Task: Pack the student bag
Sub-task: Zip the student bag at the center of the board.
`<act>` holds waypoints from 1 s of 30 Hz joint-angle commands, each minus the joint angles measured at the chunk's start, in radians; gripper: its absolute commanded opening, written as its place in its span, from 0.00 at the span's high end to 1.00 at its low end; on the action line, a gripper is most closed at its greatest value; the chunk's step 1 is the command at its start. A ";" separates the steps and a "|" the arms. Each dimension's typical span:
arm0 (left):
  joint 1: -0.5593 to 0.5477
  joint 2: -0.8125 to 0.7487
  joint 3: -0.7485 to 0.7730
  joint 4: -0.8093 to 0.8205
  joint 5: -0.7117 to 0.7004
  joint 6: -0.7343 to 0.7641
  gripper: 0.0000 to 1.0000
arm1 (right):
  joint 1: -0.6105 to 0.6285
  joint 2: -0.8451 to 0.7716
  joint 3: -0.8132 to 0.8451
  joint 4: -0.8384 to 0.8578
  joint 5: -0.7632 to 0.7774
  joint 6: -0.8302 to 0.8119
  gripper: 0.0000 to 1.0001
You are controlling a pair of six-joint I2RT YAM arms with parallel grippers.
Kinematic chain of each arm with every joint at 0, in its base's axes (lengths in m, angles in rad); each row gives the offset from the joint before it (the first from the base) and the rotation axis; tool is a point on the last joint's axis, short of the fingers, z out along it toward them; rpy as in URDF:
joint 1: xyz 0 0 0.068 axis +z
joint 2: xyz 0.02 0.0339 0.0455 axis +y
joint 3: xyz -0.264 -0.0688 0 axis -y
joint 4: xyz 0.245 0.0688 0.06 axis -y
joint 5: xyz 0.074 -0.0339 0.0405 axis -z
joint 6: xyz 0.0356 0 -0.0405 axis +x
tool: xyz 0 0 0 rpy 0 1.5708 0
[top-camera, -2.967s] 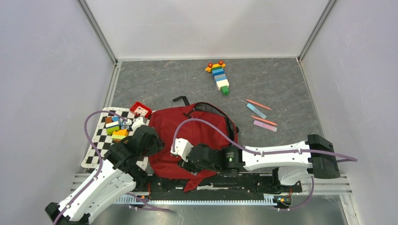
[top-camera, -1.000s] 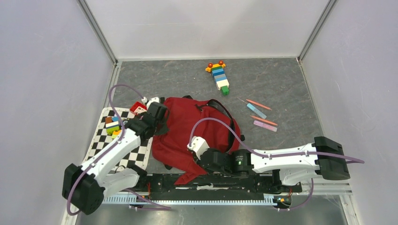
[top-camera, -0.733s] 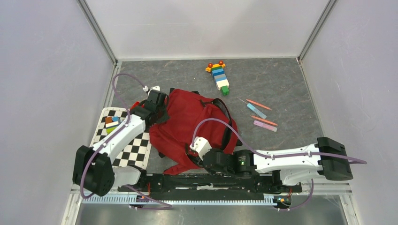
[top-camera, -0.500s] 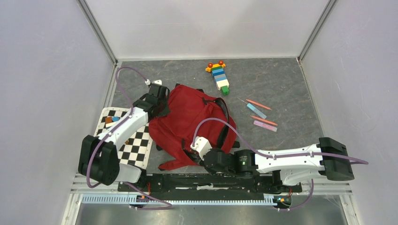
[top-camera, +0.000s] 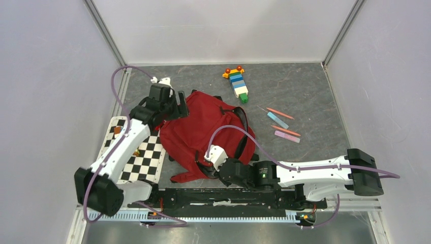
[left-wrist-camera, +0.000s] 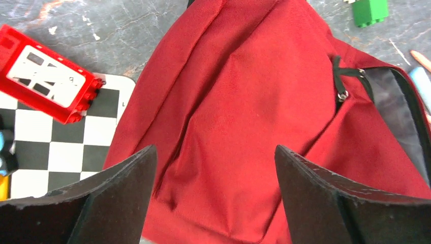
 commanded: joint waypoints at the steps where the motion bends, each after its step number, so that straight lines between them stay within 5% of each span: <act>1: 0.001 -0.132 0.041 -0.176 0.007 -0.032 0.08 | 0.000 -0.006 0.040 0.061 0.051 -0.044 1.00; 14: -0.001 -0.461 -0.223 -0.395 0.044 -0.262 0.02 | -0.001 -0.009 0.002 0.127 -0.007 -0.036 1.00; 23: -0.001 -0.548 -0.425 -0.185 0.147 -0.368 0.01 | 0.000 -0.023 -0.004 0.133 -0.030 -0.029 1.00; 30: -0.001 -0.535 -0.501 -0.061 0.131 -0.388 0.13 | -0.001 -0.023 -0.013 0.124 -0.047 0.007 1.00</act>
